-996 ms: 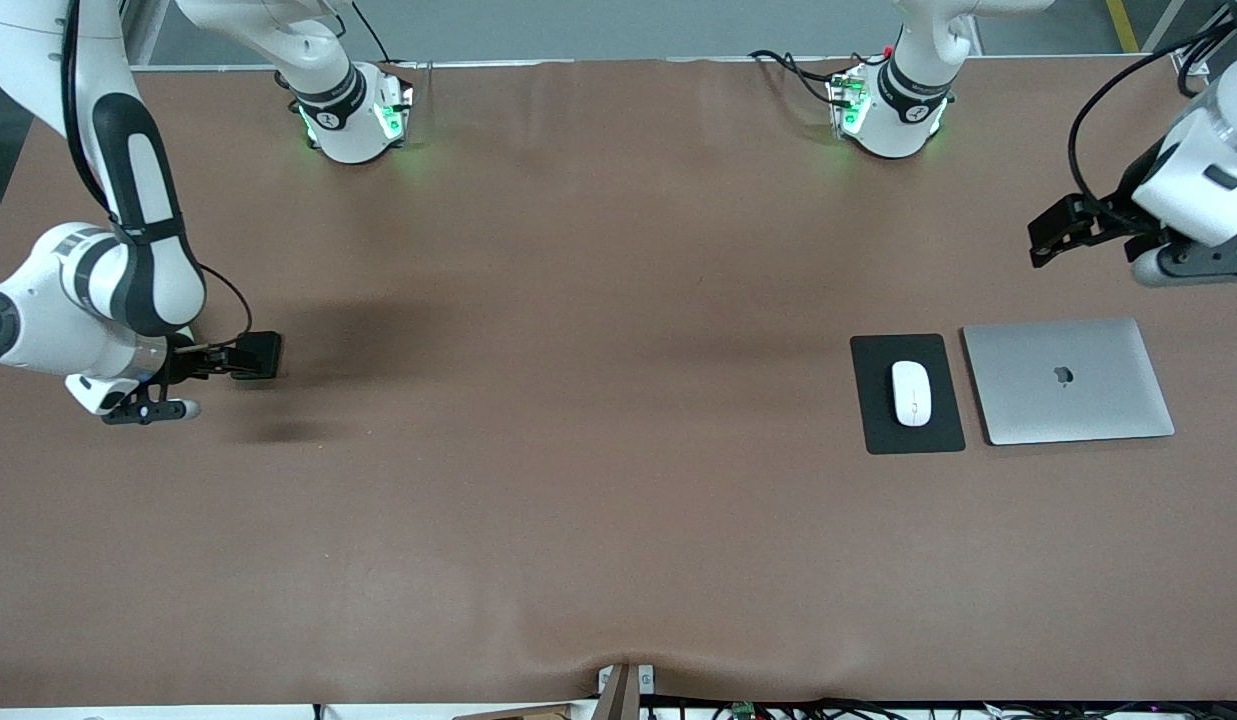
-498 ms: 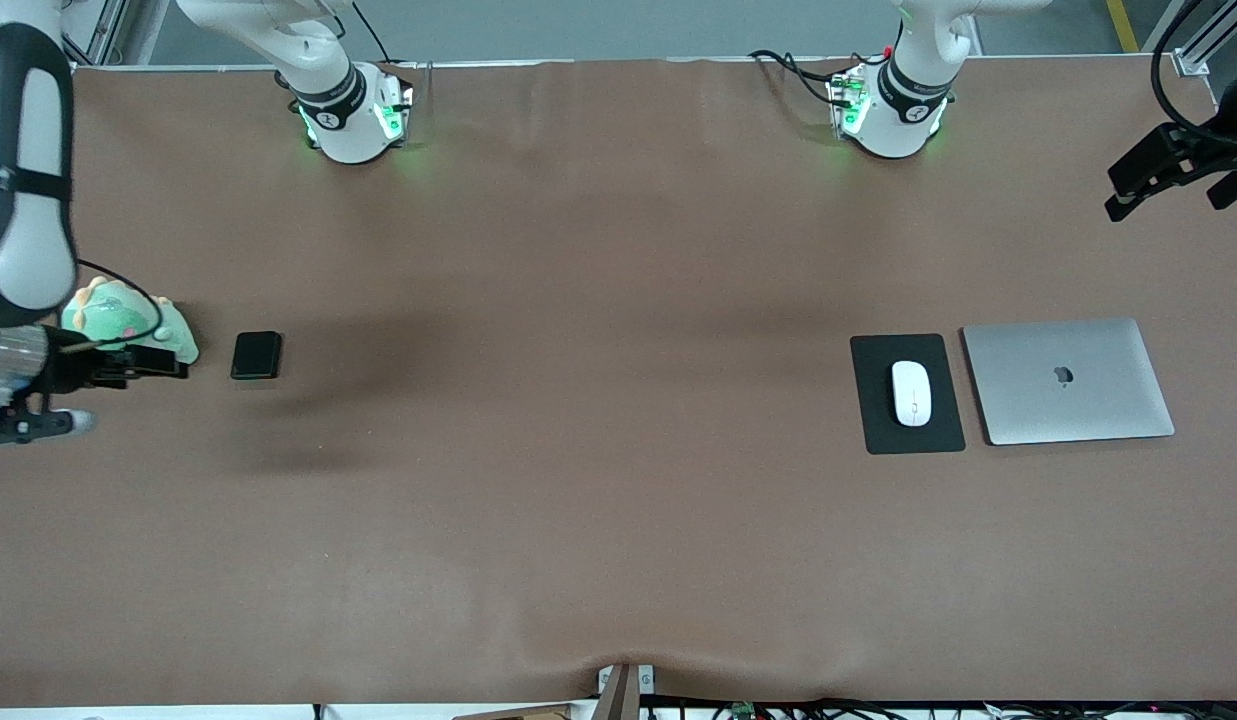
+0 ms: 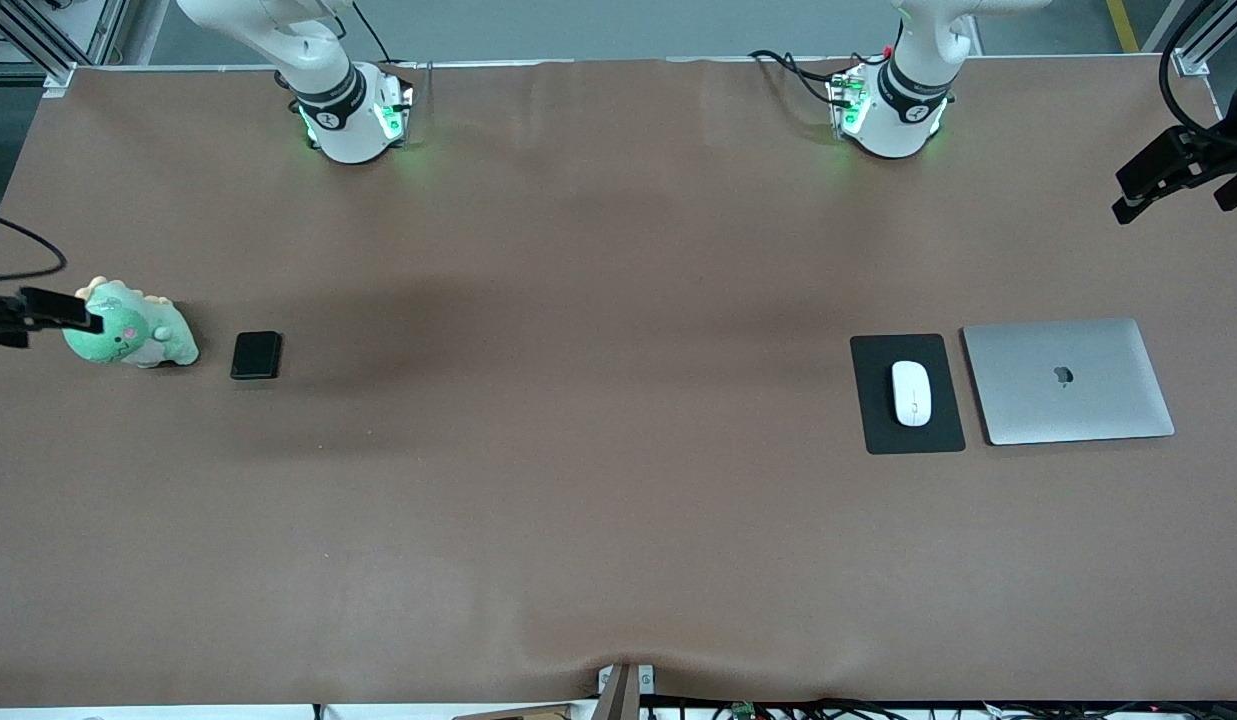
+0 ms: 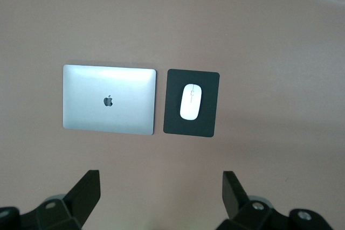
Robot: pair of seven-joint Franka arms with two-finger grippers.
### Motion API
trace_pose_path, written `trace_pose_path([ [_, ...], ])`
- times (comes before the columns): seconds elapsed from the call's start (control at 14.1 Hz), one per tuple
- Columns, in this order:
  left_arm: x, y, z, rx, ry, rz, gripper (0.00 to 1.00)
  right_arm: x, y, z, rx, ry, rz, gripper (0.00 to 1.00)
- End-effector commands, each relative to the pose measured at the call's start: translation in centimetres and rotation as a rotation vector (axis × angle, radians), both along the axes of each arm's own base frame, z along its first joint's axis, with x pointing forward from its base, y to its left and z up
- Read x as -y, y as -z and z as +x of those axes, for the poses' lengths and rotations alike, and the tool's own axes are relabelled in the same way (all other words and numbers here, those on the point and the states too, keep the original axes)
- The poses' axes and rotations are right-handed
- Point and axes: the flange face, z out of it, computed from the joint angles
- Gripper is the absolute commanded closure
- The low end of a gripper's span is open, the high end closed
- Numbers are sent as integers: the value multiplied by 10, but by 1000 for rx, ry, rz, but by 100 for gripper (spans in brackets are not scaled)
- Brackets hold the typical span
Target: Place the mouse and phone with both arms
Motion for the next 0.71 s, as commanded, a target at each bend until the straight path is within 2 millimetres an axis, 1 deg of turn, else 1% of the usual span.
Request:
trace_pose_path([
  [0.0, -1, -6, -3, -12, 8, -4, 0, 3, -35, -28, 12, -10, 8, 0],
  [0.14, -1, -6, -3, -11, 8, -4, 0, -2, -51, -44, -7, -21, 32, 0],
  [0.21, -3, -6, -3, -11, 4, -5, 0, -6, -54, -47, -16, -28, 37, 0],
  [0.28, -12, -6, -2, -11, -14, -14, 0, -9, -61, -51, -6, -34, 38, 0],
  [0.43, -14, -10, -5, -4, -18, -18, 0, -5, -78, -62, 21, -35, 25, 0],
  [0.5, -13, -9, -5, -6, -16, -18, 0, -5, -79, -69, 23, -34, 34, 0],
  [0.57, -9, -9, -6, -7, -8, -17, 0, -10, -79, -72, 18, -25, 38, 0],
  [0.64, -13, -8, -6, -9, -12, -18, 0, -16, -84, -75, 20, 23, 29, 0],
])
